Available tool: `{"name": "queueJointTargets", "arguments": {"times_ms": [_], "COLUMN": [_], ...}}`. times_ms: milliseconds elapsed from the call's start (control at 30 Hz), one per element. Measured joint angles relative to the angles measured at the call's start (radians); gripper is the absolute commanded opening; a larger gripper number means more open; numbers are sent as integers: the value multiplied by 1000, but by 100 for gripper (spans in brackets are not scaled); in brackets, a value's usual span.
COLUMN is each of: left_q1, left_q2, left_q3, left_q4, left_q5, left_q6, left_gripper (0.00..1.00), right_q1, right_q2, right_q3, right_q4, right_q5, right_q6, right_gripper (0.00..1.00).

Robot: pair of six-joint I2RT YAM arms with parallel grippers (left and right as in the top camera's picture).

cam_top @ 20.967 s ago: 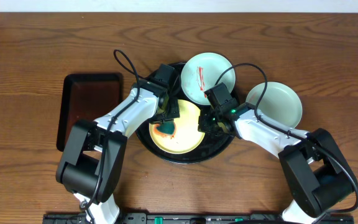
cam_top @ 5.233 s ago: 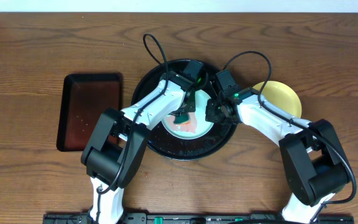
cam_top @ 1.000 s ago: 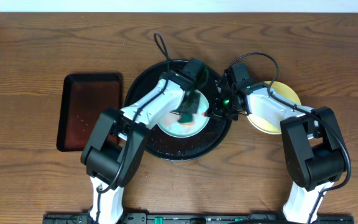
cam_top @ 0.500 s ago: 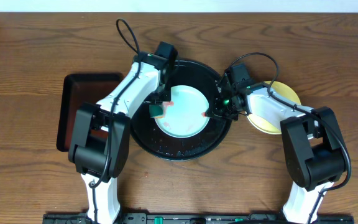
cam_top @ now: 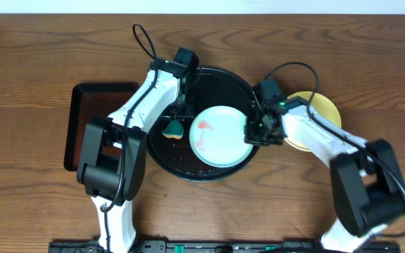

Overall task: Clean dirty plates on tray and stack at the side
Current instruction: 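Lift the pale green plate with right gripper and carry it right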

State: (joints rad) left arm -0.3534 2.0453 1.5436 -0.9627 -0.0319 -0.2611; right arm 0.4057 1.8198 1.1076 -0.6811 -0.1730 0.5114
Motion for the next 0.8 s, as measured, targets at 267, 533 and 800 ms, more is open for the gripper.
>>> {"name": "queueJointTargets", "arguments": {"times_ms": [267, 533, 800], "left_q1": [0, 0, 0], "left_q2": [0, 0, 0], "left_q3": [0, 0, 0], "left_q4": [2, 3, 3], "left_q5": [3, 3, 8], "left_q6": [-1, -1, -1], "left_gripper": [8, 8, 8], "right_q1": [81, 208, 333], "right_q2": [-269, -426, -437], "right_q3": [-3, -3, -4], "right_q4": [-68, -70, -69], "right_q5": [335, 682, 953], "right_q6": [-23, -27, -31], "right_gripper": [1, 1, 1]}}
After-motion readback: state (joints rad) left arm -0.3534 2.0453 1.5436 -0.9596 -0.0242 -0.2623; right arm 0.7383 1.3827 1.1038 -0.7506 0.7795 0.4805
